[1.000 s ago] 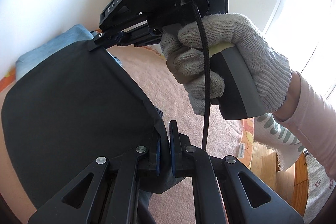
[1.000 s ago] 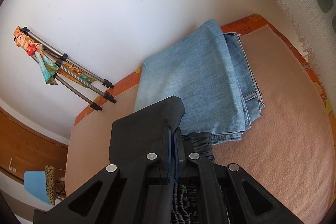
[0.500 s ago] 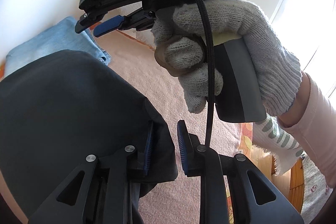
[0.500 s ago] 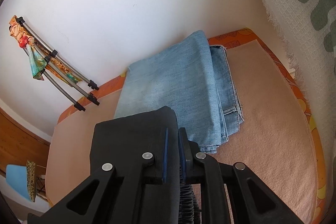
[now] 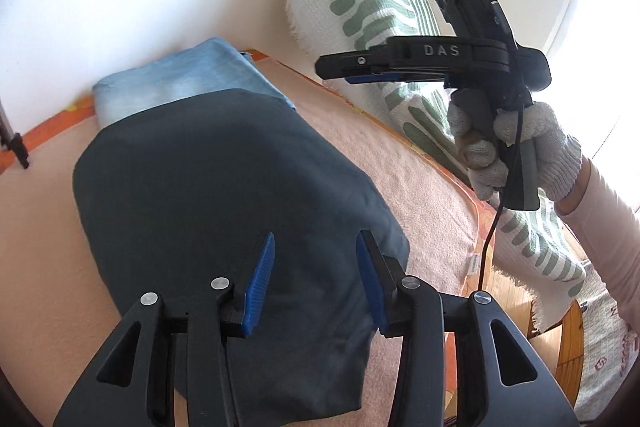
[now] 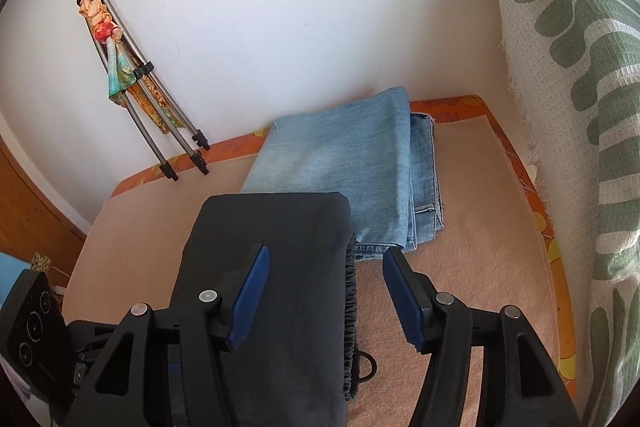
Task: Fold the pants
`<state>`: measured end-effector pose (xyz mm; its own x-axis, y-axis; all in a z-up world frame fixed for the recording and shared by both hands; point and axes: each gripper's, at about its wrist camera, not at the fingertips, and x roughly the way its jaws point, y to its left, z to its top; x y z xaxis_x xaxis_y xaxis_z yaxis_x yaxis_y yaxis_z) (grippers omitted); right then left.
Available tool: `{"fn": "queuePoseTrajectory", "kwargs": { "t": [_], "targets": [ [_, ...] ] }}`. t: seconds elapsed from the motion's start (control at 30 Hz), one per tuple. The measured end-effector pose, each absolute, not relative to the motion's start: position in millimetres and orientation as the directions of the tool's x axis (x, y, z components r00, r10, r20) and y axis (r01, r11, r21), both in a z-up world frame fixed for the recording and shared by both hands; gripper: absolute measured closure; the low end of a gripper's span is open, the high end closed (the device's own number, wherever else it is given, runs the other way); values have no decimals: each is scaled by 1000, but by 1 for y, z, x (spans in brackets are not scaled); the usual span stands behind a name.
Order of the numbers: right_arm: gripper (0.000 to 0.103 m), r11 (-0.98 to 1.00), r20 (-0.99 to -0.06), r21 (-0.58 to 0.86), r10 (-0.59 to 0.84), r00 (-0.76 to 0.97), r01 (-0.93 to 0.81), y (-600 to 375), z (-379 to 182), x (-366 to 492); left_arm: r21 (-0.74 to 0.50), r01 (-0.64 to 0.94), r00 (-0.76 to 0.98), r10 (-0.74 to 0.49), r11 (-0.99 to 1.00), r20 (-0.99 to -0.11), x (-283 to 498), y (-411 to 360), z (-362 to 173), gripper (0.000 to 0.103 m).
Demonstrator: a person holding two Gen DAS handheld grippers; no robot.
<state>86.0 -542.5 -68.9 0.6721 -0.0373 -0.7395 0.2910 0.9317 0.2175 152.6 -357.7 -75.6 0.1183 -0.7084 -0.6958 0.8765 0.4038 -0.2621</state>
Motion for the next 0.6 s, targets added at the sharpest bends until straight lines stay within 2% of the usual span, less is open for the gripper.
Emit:
{"fn": "queuePoseTrajectory", "kwargs": {
  "t": [0.13,0.27,0.4,0.5,0.6],
  "targets": [
    [16,948,-721,184,-49,692,259,-530,-75,78,-233,836,196,-667,497,-718,183,-324,-82,55],
    [15,950,-750,196,-14,661,243,-532,-92,83,-297,763,185,-634,574,-751,216,-309,-95,52],
    [15,933,-786,246,33,618,262,-544,-114,94,-365,682,178,-627,634,-758,244,-302,-112,37],
    [15,913,-787,314,96,610,261,-553,-127,101,-441,592,132,-622,674,-772,264,-302,-133,37],
    [15,901,-788,348,132,602,258,-559,-138,109,-467,545,117,-615,696,-780,275,-305,-149,37]
  ]
}}
